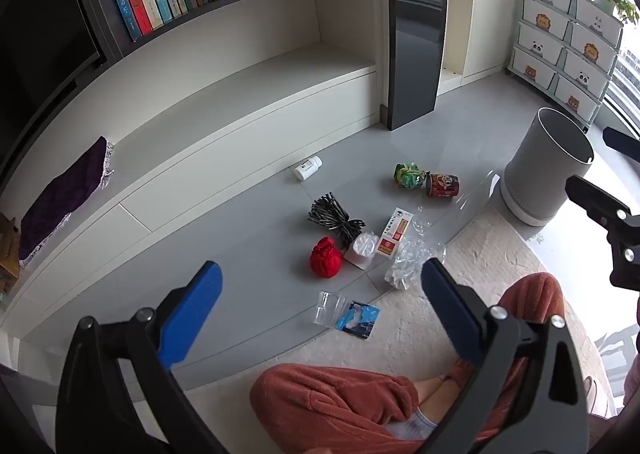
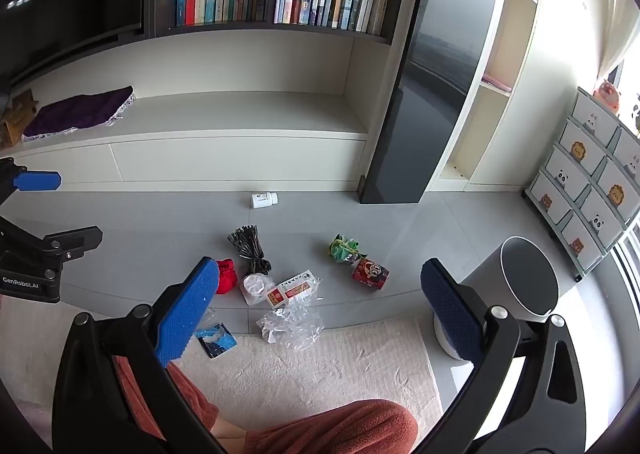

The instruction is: Collect trash

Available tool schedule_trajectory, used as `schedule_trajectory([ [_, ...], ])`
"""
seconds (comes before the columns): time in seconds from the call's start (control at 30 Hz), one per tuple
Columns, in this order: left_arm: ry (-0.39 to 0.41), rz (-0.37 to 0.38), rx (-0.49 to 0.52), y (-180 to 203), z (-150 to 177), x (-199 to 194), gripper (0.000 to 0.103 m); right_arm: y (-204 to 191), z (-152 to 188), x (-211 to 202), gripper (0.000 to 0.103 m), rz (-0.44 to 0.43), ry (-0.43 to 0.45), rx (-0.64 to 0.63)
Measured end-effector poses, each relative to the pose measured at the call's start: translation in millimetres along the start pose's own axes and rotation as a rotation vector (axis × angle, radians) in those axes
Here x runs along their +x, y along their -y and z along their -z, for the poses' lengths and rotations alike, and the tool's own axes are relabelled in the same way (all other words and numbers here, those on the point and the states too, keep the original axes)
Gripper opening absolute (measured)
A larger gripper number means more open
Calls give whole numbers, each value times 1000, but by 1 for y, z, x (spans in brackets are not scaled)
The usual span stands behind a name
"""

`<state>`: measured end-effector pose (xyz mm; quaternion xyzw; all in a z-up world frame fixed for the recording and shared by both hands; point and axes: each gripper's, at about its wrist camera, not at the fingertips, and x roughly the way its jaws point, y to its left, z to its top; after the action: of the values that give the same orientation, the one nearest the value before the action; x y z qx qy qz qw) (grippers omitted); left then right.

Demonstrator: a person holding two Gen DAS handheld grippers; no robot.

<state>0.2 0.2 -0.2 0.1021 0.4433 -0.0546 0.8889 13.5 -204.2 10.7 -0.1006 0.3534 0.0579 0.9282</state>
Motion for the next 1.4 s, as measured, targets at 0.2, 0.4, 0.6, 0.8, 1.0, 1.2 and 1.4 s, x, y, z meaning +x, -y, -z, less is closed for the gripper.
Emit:
schedule_trajectory([
  [0.2,0,3,4,4,-1,-3,99,-1,2,2,98,-1,-4,1],
  [0.4,3,27,-5,0,1,-6,99,-1,1,1,97,1,-3,-1],
  [0.6,10,35,-8,-1,3,-5,99,-1,0,1,98,1,-4,-1],
  [0.8,11,33,-8,0,4,-6,99,-3,0,2,98,-2,-6,-1],
  [1.0,12,35,-9,-1,3,-6,99,-5,1,3,97,-3,-7,-2],
  [1.2,11,36,-9,-1,3,-6,99,-4,0,1,98,-2,-8,-1],
  [1.4,12,36,-9,-1,4,-6,99,-3,2,6,97,-5,-7,-2],
])
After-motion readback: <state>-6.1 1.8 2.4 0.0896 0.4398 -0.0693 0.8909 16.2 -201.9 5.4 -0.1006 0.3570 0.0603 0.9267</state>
